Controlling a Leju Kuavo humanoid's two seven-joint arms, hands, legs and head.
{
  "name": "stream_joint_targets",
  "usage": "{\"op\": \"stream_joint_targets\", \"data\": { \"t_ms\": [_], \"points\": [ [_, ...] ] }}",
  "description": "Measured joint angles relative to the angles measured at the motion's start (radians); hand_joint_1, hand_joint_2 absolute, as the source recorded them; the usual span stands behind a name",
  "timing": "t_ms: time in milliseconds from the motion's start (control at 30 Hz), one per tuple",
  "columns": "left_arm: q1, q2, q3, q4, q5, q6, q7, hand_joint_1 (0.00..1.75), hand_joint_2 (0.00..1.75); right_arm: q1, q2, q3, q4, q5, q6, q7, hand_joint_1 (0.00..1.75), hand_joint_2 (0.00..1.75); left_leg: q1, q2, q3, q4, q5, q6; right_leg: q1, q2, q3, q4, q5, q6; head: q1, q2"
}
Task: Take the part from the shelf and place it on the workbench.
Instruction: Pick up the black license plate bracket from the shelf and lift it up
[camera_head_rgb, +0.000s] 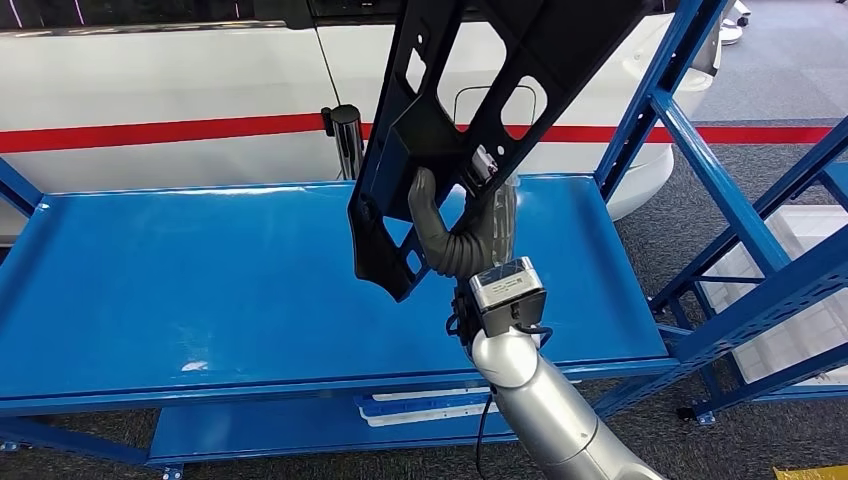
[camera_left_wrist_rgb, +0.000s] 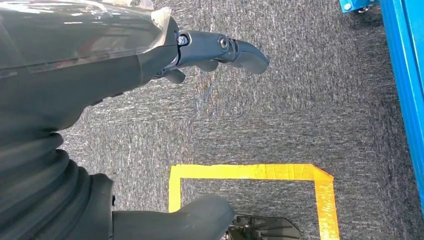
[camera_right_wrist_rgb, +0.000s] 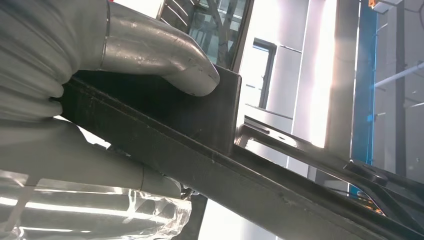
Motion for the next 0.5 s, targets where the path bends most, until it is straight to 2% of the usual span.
{"op": "stream_joint_targets", "data": {
  "t_ms": [333, 433, 500],
  "points": [
    [0.0, 0.0, 0.005, 0.0, 0.006, 0.002, -0.001, 0.0, 1.75, 0.001, -0.012, 0.011, 0.003, -0.003, 0.002, -0.008, 1.75, 1.75, 0.0, 0.0, 0.0, 0.0, 0.0, 0.0, 0.0, 0.0, 0.0, 0.0, 0.0, 0.0, 0.0, 0.0],
    [-0.001, 0.0, 0.008, 0.0, 0.016, 0.003, -0.007, 0.0, 1.75, 0.001, -0.013, 0.018, 0.003, 0.0, 0.002, -0.01, 1.75, 1.75, -0.003, 0.0, -0.001, 0.002, -0.004, 0.01, -0.009, 0.0, 0.0, -0.007, 0.002, 0.006, 0.0, 0.0],
    [-0.002, -0.002, 0.012, 0.0, 0.022, 0.003, -0.012, 0.0, 1.75, 0.0, -0.012, 0.024, 0.003, 0.004, 0.002, -0.01, 1.75, 1.75, 0.004, 0.002, 0.007, -0.012, 0.0, 0.021, -0.011, -0.002, -0.005, 0.003, -0.004, 0.012, 0.0, 0.0]
  ]
}}
